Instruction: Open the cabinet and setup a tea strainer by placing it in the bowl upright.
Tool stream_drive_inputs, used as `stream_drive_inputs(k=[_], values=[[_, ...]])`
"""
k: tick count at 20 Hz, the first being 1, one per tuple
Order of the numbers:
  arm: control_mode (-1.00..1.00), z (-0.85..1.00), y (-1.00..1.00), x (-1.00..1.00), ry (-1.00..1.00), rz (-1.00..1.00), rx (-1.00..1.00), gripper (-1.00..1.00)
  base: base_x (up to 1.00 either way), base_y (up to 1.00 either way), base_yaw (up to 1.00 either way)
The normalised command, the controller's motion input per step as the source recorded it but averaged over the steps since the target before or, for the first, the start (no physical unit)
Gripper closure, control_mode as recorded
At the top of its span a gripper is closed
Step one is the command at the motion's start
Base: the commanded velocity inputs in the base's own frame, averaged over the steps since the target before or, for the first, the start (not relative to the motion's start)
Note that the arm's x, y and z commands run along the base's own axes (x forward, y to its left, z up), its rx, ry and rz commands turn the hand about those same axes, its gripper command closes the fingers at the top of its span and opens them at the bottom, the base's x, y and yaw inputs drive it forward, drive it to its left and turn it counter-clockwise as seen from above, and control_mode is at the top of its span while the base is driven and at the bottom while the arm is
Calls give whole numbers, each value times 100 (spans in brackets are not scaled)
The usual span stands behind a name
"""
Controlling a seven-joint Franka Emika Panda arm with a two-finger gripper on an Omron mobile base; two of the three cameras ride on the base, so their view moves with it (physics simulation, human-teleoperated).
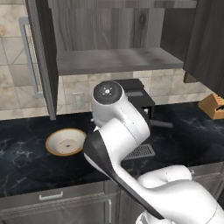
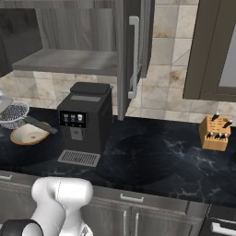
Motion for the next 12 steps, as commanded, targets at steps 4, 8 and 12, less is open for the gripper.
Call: stream_drive_inputs(k=[4,8,12], values=[[-100,-71,14,0,7,0,0,100,0,0,0],[-100,-70,7,0,6,0,0,100,0,0,0],[-100,-60,6,2,4,0,0,100,0,0,0]])
